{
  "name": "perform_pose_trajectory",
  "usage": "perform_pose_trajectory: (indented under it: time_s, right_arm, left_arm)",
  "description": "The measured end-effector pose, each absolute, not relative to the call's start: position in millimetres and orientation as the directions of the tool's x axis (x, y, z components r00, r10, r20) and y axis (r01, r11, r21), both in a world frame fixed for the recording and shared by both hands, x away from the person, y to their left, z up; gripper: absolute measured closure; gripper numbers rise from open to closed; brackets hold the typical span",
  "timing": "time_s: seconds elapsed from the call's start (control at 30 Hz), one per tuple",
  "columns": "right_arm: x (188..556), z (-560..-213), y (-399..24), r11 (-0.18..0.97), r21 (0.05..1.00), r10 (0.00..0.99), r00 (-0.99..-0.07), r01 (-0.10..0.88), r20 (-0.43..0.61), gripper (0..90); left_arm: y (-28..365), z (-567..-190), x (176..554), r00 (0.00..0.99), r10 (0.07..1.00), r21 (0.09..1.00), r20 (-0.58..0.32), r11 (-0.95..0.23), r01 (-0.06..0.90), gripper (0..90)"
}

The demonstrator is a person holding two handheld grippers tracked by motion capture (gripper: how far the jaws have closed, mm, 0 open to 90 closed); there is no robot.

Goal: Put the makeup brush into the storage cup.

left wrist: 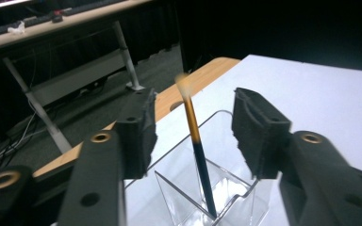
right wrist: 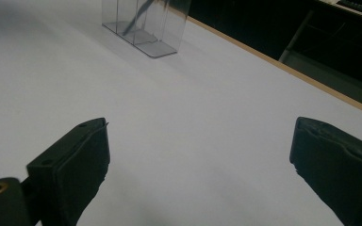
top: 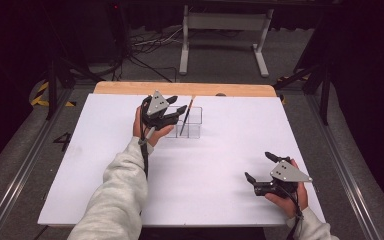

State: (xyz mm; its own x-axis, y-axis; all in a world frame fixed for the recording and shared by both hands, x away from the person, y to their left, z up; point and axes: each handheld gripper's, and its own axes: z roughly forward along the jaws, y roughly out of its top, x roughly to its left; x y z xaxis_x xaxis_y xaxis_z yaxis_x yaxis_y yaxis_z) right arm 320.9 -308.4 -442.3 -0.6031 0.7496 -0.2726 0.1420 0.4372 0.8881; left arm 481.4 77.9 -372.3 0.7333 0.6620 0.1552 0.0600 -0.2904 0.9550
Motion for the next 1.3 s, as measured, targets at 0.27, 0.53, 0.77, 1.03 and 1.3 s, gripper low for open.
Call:
perform_pose_trajectory:
  time_s: [0.27, 0.53, 0.77, 1.03, 1.3]
  right_arm:
    - [320, -441, -308, 0.441, 0.887, 0.746, -0.606, 0.137, -0.277, 5.8]
    - [320, -441, -307, 0.442, 0.886, 0.744, -0.607, 0.136, -0.278, 5.9]
    - [319, -441, -306, 0.446, 0.885, 0.742, -0.609, 0.136, -0.281, 6.0]
    - [319, -441, -306, 0.448, 0.884, 0.740, -0.610, 0.132, -0.284, 6.0]
    - [318, -440, -305, 0.448, 0.885, 0.738, -0.611, 0.127, -0.286, 6.0]
  left_arm:
    - [80, -364, 466, 0.700, 0.679, 0.946, 0.221, -0.325, 0.016, 24.6]
    - [87, -364, 457, 0.704, 0.674, 0.945, 0.224, -0.328, 0.014, 11.5]
    - [95, -365, 448, 0.722, 0.654, 0.943, 0.225, -0.332, 0.007, 3.6]
    - [109, -364, 432, 0.710, 0.660, 0.945, 0.247, -0.328, -0.024, 3.7]
    - [120, -366, 420, 0.705, 0.660, 0.942, 0.261, -0.334, -0.035, 3.8]
